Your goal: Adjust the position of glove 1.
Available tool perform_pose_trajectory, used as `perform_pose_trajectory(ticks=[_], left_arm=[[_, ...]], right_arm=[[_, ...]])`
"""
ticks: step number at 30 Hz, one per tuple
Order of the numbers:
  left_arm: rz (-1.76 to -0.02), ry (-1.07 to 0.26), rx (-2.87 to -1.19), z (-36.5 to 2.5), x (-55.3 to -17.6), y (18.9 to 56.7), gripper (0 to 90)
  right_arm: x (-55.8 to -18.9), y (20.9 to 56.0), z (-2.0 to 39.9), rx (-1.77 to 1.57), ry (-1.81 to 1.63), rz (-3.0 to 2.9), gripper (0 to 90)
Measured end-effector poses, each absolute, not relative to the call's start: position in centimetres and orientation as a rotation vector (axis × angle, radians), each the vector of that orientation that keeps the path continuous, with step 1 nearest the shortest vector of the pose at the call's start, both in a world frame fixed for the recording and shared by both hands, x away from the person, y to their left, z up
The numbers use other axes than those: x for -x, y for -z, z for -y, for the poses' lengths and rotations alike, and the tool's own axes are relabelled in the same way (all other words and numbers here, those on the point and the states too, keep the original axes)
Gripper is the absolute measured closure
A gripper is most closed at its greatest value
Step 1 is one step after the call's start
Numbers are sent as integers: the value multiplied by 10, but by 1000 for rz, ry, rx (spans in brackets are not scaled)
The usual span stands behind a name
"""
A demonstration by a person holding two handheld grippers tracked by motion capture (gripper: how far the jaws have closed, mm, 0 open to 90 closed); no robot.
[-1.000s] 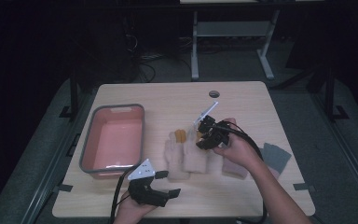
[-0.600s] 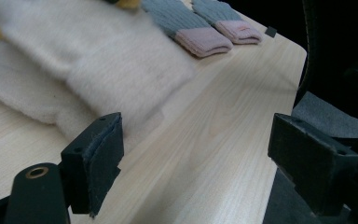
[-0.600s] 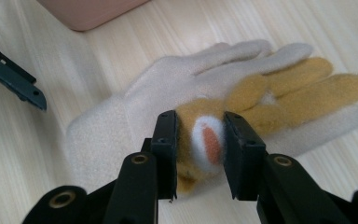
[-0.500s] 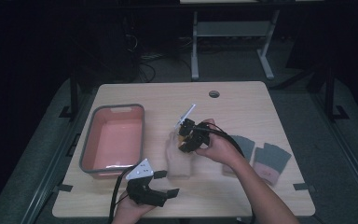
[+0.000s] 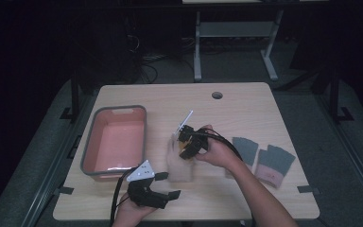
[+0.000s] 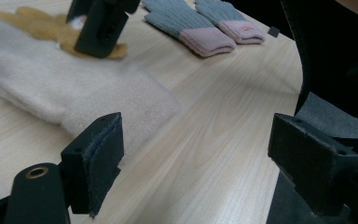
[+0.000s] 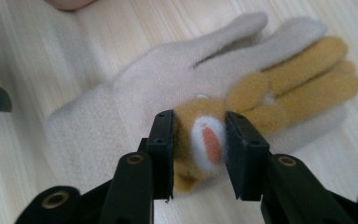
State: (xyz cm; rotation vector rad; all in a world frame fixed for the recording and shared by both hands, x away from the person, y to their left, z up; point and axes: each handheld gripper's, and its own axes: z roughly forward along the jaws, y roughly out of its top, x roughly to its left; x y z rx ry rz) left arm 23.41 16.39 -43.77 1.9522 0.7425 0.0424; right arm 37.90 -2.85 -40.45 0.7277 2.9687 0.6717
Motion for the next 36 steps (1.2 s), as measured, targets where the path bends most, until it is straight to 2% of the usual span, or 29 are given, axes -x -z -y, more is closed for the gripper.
perform_pose_trajectory(ticks=[6,7,12,16,24,36], left_arm=[[-742,-43,-1950,-165,-235,438,181],[-742,-43,-1950,-165,-235,438,180],[-744,-37,-1949,-164,-234,438,180],[-748,-33,-1951,-164,-234,438,180],[-747,-36,-1944,-165,-235,438,180],[-759,-12,-1941,-158,-237,438,181]], right_arm=[[-381,402,30,-754,-707,-2964,510],[-381,402,30,-754,-707,-2964,510],[-383,398,16,-709,-737,-2922,422],[-384,404,1,-677,-705,-2923,397],[-388,417,-17,-636,-618,-2920,402],[-390,423,7,-545,-553,-2949,392]])
